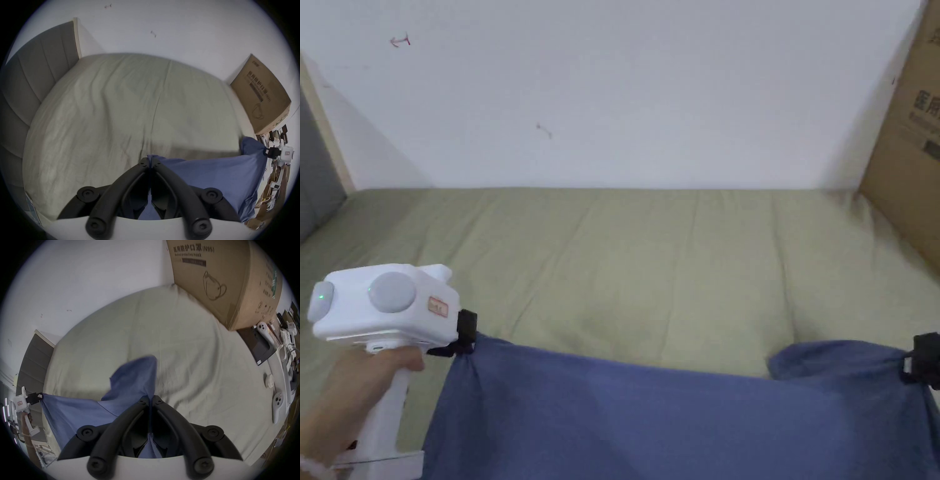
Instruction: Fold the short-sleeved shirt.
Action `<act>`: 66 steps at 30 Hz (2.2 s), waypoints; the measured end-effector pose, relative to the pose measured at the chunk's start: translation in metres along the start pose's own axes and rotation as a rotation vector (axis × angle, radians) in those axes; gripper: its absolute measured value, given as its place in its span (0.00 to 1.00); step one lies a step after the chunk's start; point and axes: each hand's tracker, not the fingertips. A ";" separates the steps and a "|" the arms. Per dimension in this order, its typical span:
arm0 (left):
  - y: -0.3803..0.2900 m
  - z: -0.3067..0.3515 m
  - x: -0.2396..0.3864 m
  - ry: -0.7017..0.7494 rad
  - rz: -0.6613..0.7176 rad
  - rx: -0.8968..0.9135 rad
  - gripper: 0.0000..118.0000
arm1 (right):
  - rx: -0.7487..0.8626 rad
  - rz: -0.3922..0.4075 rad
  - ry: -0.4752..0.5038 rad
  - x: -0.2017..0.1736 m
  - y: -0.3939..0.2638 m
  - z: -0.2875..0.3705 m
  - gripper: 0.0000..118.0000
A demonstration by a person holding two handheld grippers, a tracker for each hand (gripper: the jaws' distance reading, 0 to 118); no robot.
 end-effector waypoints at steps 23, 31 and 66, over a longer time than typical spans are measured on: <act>0.141 0.249 0.055 0.093 -0.038 0.487 0.02 | 0.417 -0.060 0.137 -0.055 0.156 0.245 0.04; 0.208 0.297 0.071 0.200 -0.105 0.631 0.02 | 0.494 -0.105 0.175 -0.085 0.214 0.274 0.04; 0.164 0.105 0.062 0.290 -0.144 0.431 0.02 | 0.225 -0.055 0.004 -0.076 0.182 0.106 0.04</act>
